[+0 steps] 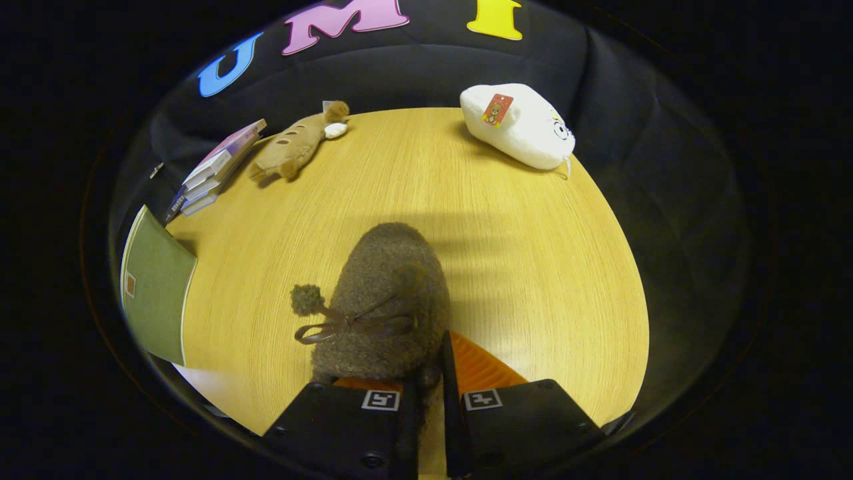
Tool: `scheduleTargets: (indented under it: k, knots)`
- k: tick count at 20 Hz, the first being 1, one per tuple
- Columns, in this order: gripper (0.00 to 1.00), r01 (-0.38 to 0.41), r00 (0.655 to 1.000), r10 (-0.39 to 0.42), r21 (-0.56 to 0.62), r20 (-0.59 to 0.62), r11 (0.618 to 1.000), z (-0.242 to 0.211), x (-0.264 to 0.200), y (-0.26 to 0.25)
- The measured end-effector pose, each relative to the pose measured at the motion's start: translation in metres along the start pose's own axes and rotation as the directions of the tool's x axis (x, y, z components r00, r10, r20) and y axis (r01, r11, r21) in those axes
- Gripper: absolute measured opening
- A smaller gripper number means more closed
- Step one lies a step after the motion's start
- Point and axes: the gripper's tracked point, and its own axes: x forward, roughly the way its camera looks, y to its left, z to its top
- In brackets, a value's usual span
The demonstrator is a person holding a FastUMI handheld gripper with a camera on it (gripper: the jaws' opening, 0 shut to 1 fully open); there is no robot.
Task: Open the storage box then place both shoes into the box .Put the left shoe in first, then the right shoe, with the right side of both shoes facing outward in a uniform manner.
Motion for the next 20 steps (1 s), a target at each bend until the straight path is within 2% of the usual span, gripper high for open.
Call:
scheduleTargets:
  k: [1, 2, 4, 9, 12, 17, 20]
  knots:
    - [0.17, 0.013, 1.000, -0.013, -0.005, 0.002, 1.000, 0.001, -0.002, 0.000]
    - [0.08, 0.013, 1.000, -0.013, -0.021, 0.002, 1.000, 0.000, -0.003, 0.003]
    - [0.07, 0.017, 1.000, -0.018, -0.037, -0.015, 0.999, -0.004, -0.008, 0.010]
    - [0.07, 0.039, 0.999, -0.039, 0.008, 0.030, 0.999, 0.012, -0.046, 0.041]
    - [0.06, 0.007, 0.997, -0.013, 0.076, 0.074, 0.997, 0.033, -0.082, 0.076]
    - [0.06, -0.027, 0.986, 0.012, 0.090, 0.164, 0.996, 0.068, -0.144, 0.139]
    - [0.06, -0.096, 0.982, 0.067, 0.157, 0.178, 0.983, 0.081, -0.176, 0.194]
